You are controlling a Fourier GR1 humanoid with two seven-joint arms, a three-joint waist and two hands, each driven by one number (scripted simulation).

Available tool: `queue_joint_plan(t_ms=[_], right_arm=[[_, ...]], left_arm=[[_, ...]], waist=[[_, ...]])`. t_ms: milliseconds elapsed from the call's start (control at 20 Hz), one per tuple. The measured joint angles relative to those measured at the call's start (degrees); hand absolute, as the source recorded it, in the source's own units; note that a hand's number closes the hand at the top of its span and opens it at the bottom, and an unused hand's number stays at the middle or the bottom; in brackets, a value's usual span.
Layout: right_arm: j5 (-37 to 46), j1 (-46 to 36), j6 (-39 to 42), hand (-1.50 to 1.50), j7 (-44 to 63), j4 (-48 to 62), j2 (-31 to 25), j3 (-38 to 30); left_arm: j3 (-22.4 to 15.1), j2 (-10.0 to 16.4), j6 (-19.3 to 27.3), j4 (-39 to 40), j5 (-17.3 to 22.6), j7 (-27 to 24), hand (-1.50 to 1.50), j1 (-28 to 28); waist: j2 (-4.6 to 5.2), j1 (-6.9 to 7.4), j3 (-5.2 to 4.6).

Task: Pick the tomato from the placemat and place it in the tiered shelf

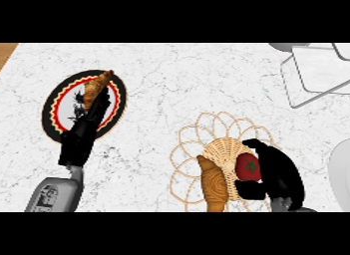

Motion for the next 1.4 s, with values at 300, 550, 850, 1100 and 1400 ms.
queue_joint_plan(t_ms=[300, 550, 850, 1100, 1400], right_arm=[[4.28, 0.57, 0.15, 1.5, -3.14, 1.02, -0.52, 1.15], [7.63, 1.66, -0.52, 1.5, -4.18, 0.03, 1.21, 2.05], [6.32, -1.09, 1.69, 1.5, -9.77, 1.05, 0.73, -0.51], [4.44, -3.82, 1.71, 1.5, -12.39, -1.08, 2.07, -2.7], [2.07, -4.42, -2.47, 1.5, -12.17, -11.58, 5.88, -4.91]], left_arm=[[1.06, 0.0, -1.1, -0.75, 0.13, 0.01, 0.0, 0.31], [1.38, -0.78, -1.36, -0.18, -0.78, -0.86, 0.0, 1.01], [1.33, -1.68, -1.22, -0.5, -1.69, -0.99, 0.0, 1.49], [2.56, -1.19, -1.99, 0.36, -1.14, -1.01, 0.0, 0.6], [2.42, -1.35, -2.05, -0.27, -1.28, -0.06, 0.0, 0.22]], waist=[[-0.19, -0.02, -0.19], [-0.09, -0.03, -0.09], [-0.01, 0.05, -0.02], [0.0, -0.02, 0.0], [-0.13, -0.31, 0.02]])
